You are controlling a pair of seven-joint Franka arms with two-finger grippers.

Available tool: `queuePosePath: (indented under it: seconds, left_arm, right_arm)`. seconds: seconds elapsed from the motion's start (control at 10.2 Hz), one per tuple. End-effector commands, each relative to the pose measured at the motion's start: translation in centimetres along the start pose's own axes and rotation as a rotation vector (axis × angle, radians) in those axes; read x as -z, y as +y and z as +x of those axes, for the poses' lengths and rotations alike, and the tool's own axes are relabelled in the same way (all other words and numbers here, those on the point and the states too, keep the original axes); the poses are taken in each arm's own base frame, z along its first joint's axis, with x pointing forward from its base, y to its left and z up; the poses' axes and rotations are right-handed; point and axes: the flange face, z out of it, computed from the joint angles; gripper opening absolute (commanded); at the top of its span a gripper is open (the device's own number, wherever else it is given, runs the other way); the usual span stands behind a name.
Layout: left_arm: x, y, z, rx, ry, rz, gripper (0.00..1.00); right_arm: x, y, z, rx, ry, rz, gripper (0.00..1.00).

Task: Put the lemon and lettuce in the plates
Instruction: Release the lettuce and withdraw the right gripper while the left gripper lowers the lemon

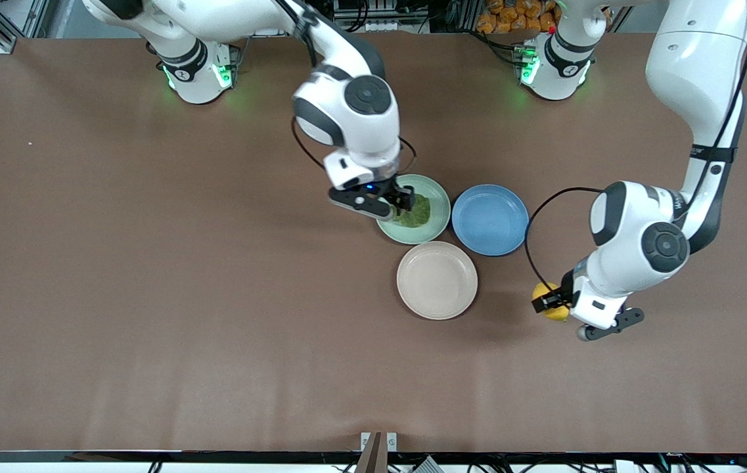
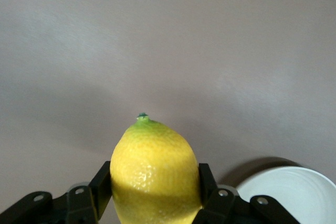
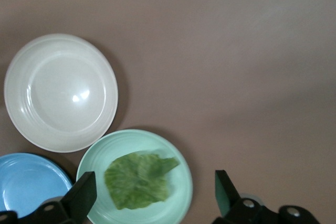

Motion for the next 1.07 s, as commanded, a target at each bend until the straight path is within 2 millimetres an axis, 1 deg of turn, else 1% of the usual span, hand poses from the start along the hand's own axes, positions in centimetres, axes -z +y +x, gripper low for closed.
queuePosePath:
  seconds: [0.0,0.1,0.2,0.29,0.39,0.49,0.59,0.68,0.78,0.88,0.98]
  left_arm:
    - [-0.5,3.8,-1.6,0.021,-0.005,-0.024,0.00]
    - [-1.3,6.0,-3.2,0.039,-0.003,-0.027,0.00]
    - [-2.4,8.3,-4.9,0.054,-0.003,-0.030,0.00]
    - [-3.8,10.3,-6.4,0.068,-0.006,-0.034,0.00]
    - [-5.6,12.7,-8.5,0.076,-0.006,-0.041,0.00]
    - [-6.6,14.1,-10.2,0.078,0.002,-0.021,0.00]
    - [-7.6,14.9,-11.4,0.077,-0.003,-0.006,0.00]
    - [-8.4,14.9,-11.7,0.073,-0.007,0.003,0.00]
    - [-8.7,14.9,-11.7,0.059,-0.005,0.006,0.40]
    - [-8.6,14.9,-11.8,0.045,0.008,0.016,0.99]
    - [-8.0,14.8,-11.4,0.047,0.020,0.014,1.00]
  right_arm:
    - [8.3,5.5,3.7,0.105,-0.035,0.022,1.00]
    - [10.1,8.5,6.7,0.155,-0.029,-0.004,1.00]
    - [12.3,11.1,9.0,0.200,-0.016,-0.005,1.00]
    - [14.9,14.1,11.2,0.197,0.004,0.005,1.00]
    - [17.4,17.4,13.0,0.187,0.019,-0.013,1.00]
    - [19.3,20.4,14.8,0.217,0.029,-0.013,1.00]
    - [20.9,23.8,16.6,0.290,0.028,-0.016,1.00]
    - [21.5,26.5,18.1,0.328,0.019,-0.034,1.00]
    - [22.1,28.6,19.2,0.307,0.026,-0.041,1.00]
    - [22.5,30.4,20.3,0.318,0.033,-0.046,1.00]
    - [23.1,32.6,21.3,0.367,0.038,-0.054,1.00]
